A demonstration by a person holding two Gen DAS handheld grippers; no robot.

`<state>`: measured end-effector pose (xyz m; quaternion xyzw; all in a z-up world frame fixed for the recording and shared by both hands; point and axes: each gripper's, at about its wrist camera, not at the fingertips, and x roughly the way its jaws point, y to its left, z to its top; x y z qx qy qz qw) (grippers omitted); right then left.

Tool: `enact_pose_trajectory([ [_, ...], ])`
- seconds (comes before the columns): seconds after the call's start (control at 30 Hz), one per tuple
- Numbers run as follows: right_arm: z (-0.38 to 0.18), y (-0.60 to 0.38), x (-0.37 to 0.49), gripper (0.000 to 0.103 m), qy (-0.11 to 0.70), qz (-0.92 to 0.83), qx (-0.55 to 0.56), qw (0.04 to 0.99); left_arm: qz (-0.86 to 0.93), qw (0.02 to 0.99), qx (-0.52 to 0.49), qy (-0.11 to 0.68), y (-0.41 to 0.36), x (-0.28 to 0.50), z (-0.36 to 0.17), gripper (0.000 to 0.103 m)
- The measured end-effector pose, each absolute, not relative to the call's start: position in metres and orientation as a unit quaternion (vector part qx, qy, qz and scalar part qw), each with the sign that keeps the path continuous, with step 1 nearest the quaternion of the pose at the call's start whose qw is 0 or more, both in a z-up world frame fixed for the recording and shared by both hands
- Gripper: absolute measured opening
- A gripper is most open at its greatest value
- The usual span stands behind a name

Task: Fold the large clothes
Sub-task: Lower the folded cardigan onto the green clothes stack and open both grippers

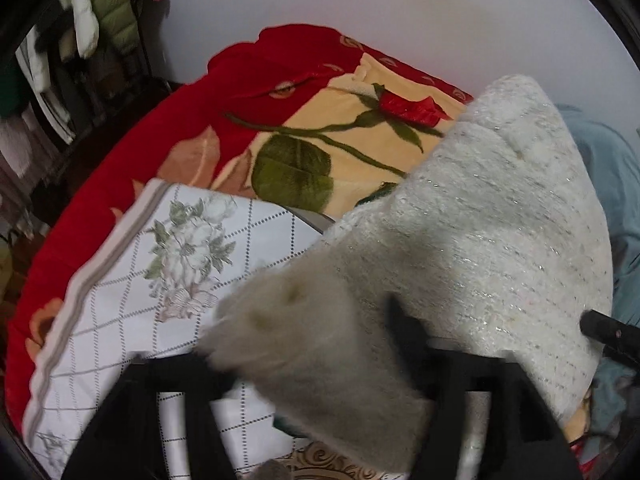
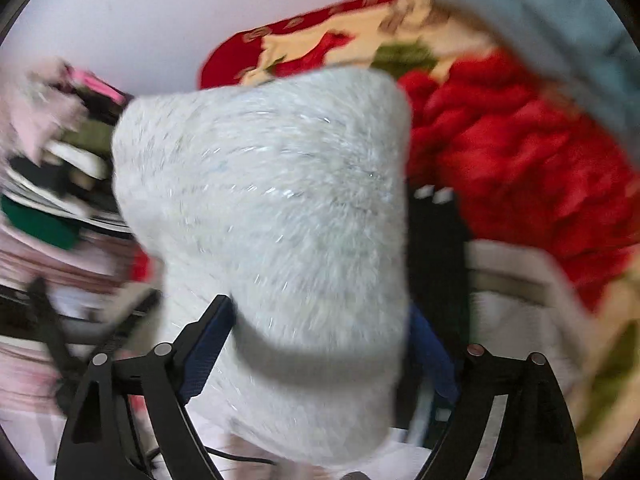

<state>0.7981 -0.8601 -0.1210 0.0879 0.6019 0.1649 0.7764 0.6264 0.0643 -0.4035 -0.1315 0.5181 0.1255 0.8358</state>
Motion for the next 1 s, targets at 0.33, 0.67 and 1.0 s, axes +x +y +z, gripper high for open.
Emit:
enact_pose_trajectory([
  [0.33,-0.090,-0.867,0.728,0.094,0.544,0.023,-0.079,0.835,0.134,0.863,-0.037,0.486,0.050,0.601,-0.339,0.099],
  [0.67,0.035,-0.850,0.614,0.095,0.507,-0.023,-0.029,0.861,0.097,0.887,-0.007,0.452,0.047,0.523,-0.235,0.100],
  [1.0,0.165,-0.855,0.450,0.095,0.443,-0.060,-0.019,0.895,0.059,0.911,0.000,0.409,0.037,0.403,-0.126,0.100],
])
